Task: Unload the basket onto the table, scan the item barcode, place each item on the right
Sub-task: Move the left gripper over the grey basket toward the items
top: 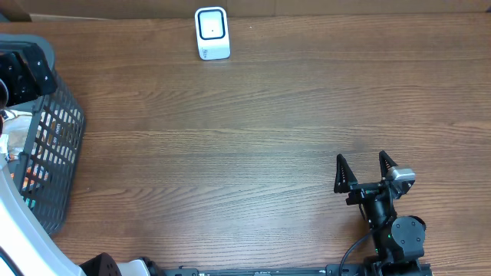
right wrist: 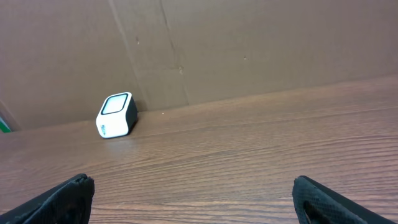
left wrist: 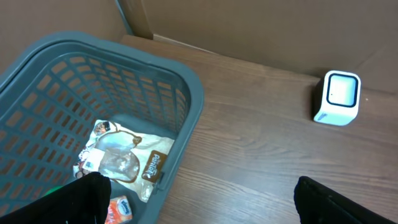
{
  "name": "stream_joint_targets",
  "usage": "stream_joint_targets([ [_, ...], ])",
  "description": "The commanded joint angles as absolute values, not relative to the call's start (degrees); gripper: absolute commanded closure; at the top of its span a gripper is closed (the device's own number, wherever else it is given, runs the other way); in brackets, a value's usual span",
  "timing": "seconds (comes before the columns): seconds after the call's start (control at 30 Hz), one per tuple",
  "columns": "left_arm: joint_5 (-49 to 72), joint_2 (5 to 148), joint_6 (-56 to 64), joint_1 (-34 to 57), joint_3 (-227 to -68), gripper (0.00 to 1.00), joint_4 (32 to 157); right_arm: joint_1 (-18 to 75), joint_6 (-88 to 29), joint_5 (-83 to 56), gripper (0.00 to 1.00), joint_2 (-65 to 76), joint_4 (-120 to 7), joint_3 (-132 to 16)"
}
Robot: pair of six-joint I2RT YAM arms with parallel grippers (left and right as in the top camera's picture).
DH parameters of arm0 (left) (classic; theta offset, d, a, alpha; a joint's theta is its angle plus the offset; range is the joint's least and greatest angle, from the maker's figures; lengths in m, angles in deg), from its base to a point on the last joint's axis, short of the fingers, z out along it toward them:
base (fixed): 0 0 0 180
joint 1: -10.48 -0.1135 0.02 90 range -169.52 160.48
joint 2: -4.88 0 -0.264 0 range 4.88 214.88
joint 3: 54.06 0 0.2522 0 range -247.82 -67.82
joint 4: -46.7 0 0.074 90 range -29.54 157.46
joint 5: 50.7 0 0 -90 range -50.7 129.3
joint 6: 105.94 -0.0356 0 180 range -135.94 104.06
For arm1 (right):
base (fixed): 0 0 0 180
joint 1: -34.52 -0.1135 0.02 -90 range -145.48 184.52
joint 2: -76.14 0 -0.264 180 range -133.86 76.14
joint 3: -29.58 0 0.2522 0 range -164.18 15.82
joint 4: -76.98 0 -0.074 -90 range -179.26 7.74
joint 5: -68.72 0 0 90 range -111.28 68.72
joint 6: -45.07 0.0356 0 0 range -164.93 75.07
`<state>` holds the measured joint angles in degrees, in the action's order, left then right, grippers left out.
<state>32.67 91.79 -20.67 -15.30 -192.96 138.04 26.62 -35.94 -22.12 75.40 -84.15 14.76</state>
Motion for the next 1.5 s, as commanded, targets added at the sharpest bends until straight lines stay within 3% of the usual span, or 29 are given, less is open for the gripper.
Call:
stream_joint_targets([
  [0.0, 31.8, 92.2, -22.4, -15.5, -192.5, 0.01, 138.3, 26.9, -35.9, -22.1, 0.0, 76.0, -84.6, 15.4],
  [1.47, 28.7, 93.6, -22.2, -15.4, -192.4, 0.0, 140.0, 26.9, -35.9, -22.1, 0.0, 76.0, -84.6, 15.4],
])
